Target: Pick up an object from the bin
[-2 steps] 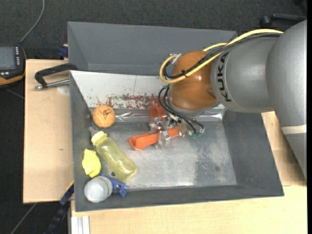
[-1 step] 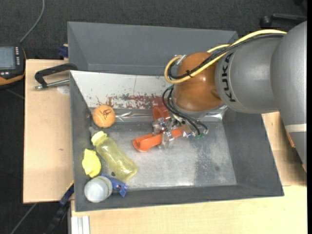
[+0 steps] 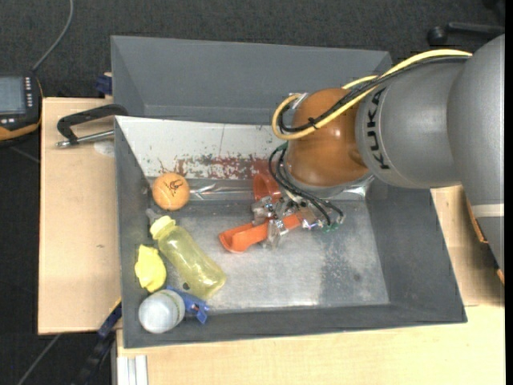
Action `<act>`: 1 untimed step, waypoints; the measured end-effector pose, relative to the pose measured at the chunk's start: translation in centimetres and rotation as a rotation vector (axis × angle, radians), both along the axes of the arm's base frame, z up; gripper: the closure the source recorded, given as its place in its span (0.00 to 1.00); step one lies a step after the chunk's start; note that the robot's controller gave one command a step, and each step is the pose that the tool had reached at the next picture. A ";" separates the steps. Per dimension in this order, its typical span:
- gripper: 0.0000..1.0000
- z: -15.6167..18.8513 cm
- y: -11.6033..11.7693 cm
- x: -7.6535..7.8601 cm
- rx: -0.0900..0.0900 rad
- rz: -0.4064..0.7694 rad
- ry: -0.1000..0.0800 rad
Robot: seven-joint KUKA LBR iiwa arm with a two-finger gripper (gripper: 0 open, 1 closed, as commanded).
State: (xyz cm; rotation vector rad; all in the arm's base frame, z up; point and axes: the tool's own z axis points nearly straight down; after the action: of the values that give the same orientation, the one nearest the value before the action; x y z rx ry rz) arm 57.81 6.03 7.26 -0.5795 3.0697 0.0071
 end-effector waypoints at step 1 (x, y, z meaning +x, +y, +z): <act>1.00 -0.1 -1.3 1.5 0.003 0.029 -0.008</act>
Offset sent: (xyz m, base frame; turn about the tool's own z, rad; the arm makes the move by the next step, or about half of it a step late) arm 0.0180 -0.0060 -0.0026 -0.0314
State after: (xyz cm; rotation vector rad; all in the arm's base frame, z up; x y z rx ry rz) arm 59.30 4.76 7.12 -0.6222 3.0530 0.0103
